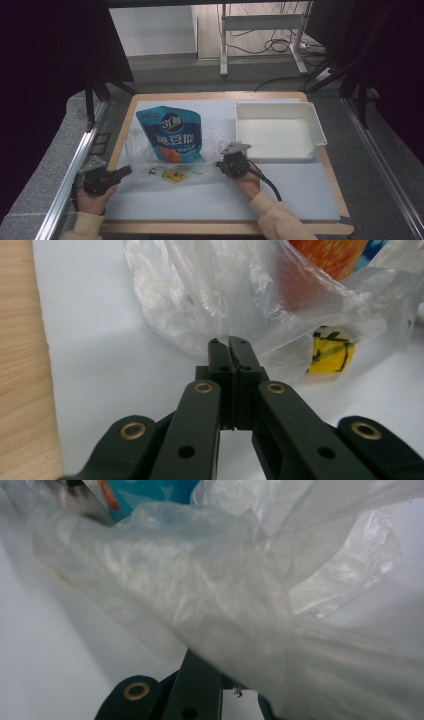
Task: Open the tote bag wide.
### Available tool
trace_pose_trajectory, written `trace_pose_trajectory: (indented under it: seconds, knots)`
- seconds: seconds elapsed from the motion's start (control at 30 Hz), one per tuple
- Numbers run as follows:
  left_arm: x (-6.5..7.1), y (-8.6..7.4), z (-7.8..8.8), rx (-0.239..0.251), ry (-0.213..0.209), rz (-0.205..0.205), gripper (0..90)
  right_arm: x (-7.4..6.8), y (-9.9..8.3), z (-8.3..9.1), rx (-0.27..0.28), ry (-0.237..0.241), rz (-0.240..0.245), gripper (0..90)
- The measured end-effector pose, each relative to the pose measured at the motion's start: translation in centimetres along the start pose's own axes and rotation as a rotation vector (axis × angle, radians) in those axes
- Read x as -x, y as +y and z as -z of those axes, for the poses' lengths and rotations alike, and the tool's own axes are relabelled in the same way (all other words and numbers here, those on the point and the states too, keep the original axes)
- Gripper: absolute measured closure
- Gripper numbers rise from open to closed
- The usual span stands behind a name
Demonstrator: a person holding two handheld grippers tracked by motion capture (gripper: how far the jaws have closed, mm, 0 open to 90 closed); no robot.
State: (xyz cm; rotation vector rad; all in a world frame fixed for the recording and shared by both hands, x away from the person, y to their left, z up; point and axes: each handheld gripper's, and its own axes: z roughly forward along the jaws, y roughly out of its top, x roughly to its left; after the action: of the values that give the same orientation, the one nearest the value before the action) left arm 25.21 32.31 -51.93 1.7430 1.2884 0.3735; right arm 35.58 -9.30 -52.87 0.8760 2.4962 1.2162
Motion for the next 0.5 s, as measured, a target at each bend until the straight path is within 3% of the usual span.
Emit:
trace_pose_trajectory:
  seconds: [0.5]
  knots:
    - [-0.3,-0.8,-1.6,-0.057,0.014,-0.008,90.0,0.1,-0.6,-0.7,-0.05,-0.005,-0.001,88.7]
